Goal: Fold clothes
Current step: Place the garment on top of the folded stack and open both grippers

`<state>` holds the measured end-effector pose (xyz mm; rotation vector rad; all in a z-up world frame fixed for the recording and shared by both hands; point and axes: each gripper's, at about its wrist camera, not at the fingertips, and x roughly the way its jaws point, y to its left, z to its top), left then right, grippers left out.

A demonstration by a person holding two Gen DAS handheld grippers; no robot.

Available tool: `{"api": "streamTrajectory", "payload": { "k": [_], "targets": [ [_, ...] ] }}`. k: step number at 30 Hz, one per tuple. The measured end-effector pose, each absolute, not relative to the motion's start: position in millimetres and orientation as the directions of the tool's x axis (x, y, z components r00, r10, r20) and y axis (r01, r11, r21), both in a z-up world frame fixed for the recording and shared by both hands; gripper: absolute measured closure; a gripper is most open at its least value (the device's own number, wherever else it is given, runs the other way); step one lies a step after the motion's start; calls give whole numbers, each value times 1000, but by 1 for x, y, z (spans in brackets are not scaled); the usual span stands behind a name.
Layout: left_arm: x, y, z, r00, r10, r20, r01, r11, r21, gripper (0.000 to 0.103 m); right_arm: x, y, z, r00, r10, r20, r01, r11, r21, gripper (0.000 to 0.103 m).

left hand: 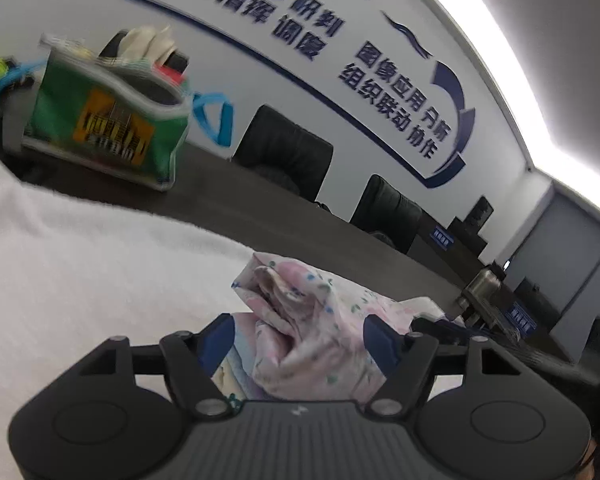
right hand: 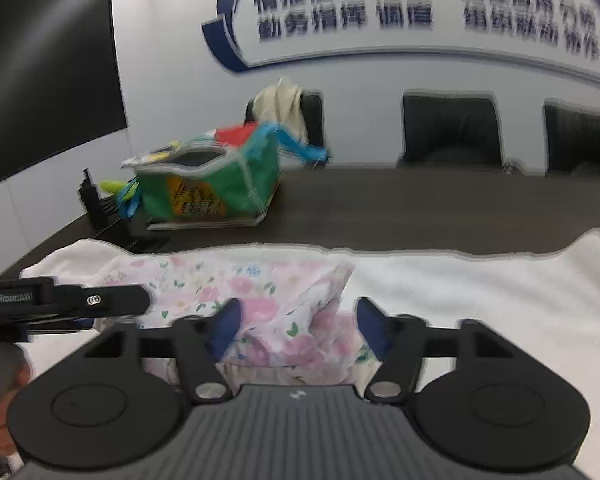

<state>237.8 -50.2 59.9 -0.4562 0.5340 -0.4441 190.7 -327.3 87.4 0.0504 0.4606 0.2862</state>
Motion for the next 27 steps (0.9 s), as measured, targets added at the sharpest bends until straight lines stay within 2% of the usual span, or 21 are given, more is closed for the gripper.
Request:
{"api": "streamTrajectory", "payload": {
  "k": [8,10,12,13,14,15,19,22,24,27],
  "targets": [
    [222,-43,107,876,-404,-263,263,858,-440,35,182,-324,119,934,200,-297,-200,979,32,25],
    [234,-55,121,876,-409,-256,284,866,-411,37,186,-325,125,944,194,-266,-186,981,59,30],
    [240,-69,117,874,-403,-273,288,880,-377,55,199,-324,127,934,223,-281,-199,974,113,68],
    [241,-76,107,871,-393,-294,282,891,-357,78,207,-321,123,926,234,-296,-205,971,125,77],
    [241,-83,97,868,-383,-315,275,901,-336,89,216,-316,116,916,240,-320,-211,970,123,86],
    [241,-90,86,865,-372,-336,269,910,-316,92,225,-310,109,906,247,-344,-218,968,122,88],
    [242,-119,44,850,-325,-416,247,941,-230,93,240,-294,62,875,233,-424,-211,972,100,93],
    [227,-118,34,869,-337,-361,282,939,-199,92,237,-291,32,870,229,-437,-210,973,93,93],
    [211,-109,45,877,-351,-329,302,934,-190,91,233,-291,37,879,233,-415,-210,972,100,91],
    [174,-86,78,883,-370,-290,329,927,-181,64,208,-292,67,917,229,-327,-210,973,94,87]
  ]
}}
